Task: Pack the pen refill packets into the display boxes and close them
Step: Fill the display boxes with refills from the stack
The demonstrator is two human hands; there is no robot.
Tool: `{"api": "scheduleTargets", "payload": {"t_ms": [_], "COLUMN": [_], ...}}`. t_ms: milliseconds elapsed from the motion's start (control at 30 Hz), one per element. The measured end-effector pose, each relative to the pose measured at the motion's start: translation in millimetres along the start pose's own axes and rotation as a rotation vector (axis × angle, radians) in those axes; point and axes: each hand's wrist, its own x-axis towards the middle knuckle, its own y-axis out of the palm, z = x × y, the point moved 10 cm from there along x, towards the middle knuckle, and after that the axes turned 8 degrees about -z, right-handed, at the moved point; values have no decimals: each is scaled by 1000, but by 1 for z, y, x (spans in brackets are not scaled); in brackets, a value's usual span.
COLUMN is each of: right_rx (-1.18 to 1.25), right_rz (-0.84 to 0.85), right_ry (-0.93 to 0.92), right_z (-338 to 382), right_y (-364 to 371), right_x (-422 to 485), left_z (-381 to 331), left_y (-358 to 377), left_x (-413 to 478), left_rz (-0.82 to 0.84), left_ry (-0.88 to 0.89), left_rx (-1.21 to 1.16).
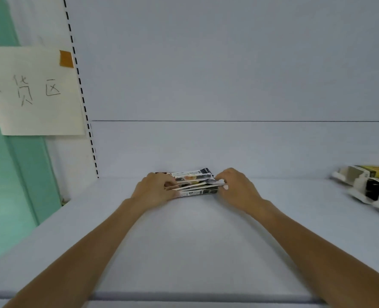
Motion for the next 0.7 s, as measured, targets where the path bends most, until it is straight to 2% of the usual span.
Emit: {"api": "scheduleTargets", "payload": {"t_ms": [267,467,533,600,700], "right_rx": [-30,-34,-11,33,176], "right_rz": [-21,-98,-146,-181,-196], "right_ry": [-28,53,45,25,37], "right_z": [14,7,13,24,46], "right_y": [-4,-20,-27,-33,-35], "right_x": [-14,-16,-16,-16,-14], "left_z": [11,36,47,52,51], "left_y": [-9,-35,-35,-31,-30], "left_x": [-18,-38,-41,-45,-48], "left_rz": [75,-69,-90,-96,-144], "left_ry": [-89,-241,-310,-382,-428], "left_rx": [-237,-395,-515,-686,-779]}}
